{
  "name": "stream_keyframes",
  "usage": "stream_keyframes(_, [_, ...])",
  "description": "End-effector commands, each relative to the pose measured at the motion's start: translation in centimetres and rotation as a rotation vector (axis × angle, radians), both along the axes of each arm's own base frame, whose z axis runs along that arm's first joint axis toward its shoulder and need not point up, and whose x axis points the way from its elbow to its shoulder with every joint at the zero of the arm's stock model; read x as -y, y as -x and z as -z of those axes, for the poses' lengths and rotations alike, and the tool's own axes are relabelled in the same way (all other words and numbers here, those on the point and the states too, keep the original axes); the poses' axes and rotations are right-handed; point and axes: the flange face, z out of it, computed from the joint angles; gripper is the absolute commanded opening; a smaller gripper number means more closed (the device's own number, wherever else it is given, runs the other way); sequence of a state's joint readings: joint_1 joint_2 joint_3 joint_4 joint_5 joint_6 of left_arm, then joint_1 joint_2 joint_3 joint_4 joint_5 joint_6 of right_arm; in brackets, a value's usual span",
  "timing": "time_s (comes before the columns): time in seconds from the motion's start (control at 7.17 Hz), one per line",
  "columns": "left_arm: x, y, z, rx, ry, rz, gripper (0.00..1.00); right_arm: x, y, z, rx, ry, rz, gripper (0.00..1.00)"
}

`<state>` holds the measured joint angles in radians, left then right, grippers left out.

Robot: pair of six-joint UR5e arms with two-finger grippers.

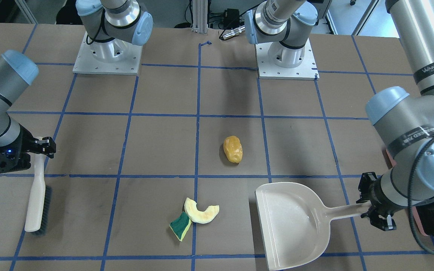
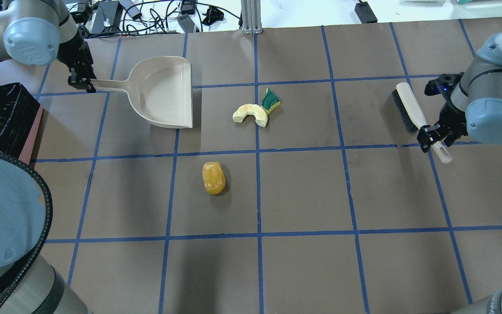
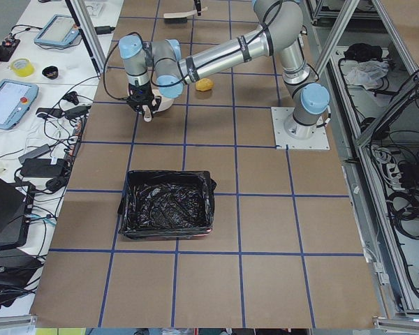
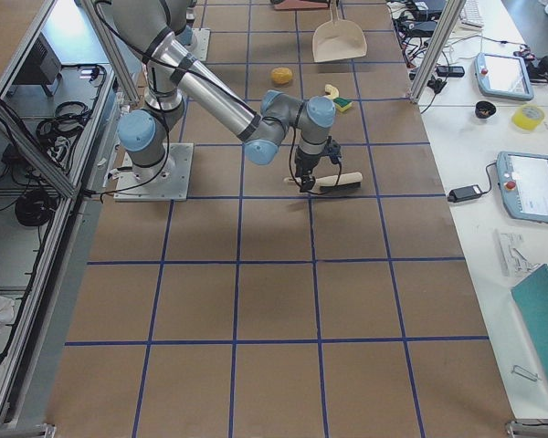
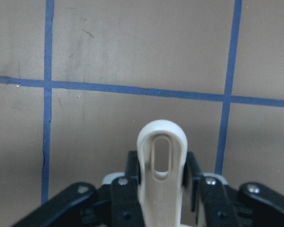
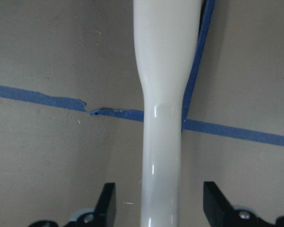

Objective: Sweep and dump trash into bin
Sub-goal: 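Drag the dustpan toward the bread and sponge while the right gripper lifts the brush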

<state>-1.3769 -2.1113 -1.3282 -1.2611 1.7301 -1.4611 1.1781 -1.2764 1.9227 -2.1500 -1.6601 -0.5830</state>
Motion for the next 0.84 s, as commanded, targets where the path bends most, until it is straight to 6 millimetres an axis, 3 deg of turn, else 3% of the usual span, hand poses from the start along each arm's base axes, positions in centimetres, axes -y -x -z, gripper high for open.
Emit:
stream_keyframes(0.0, [0.1,5.8,2.4,0.034,-0.035,0.024,0.0,-0.1,-0.1,0.2,0.0,0.0,0.002,0.55])
stream_keyframes(0.14, [-0.3,7.0,3.8,0.069,-0.06,0.017,0.0,-0.2,0.0,0.2,-0.003,-0.004,0.006,0.34])
stream_keyframes(0.28, [-0.5,7.5,3.5,0.076,-0.057,0.023,0.0,-0.2,0.0,0.2,-0.007,-0.007,0.009,0.15])
stream_keyframes(0.7, [-1.7,10.3,3.1,0.092,-0.095,0.062,0.0,0.0,-0.1,-1.0,-0.025,0.012,0.007,0.0])
